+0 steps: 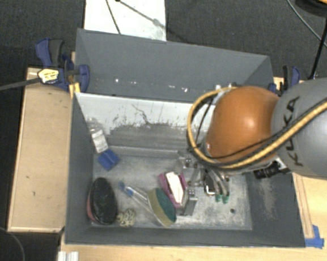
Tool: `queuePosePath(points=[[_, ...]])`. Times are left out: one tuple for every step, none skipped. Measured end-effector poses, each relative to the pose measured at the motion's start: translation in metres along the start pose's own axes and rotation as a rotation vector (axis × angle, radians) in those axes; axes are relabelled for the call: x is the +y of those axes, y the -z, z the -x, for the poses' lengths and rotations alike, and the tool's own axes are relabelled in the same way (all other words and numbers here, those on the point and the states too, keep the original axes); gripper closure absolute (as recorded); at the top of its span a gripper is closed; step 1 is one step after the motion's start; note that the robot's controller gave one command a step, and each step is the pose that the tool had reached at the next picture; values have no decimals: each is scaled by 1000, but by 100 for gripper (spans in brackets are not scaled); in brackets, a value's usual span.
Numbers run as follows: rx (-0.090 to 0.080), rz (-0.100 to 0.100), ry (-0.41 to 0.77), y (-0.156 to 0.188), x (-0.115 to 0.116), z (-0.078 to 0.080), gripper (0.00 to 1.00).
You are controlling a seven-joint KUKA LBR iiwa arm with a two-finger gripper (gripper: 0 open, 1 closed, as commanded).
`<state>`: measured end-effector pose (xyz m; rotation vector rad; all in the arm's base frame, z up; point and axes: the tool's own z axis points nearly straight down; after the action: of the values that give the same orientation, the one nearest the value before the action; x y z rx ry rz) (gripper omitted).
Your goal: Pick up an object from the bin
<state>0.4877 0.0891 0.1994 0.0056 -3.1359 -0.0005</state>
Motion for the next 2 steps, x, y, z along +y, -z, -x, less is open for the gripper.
queuePosePath(points=[[-16,4,24,-130,79,-8,0],[-11,0,-157,-99,19,-8,0]])
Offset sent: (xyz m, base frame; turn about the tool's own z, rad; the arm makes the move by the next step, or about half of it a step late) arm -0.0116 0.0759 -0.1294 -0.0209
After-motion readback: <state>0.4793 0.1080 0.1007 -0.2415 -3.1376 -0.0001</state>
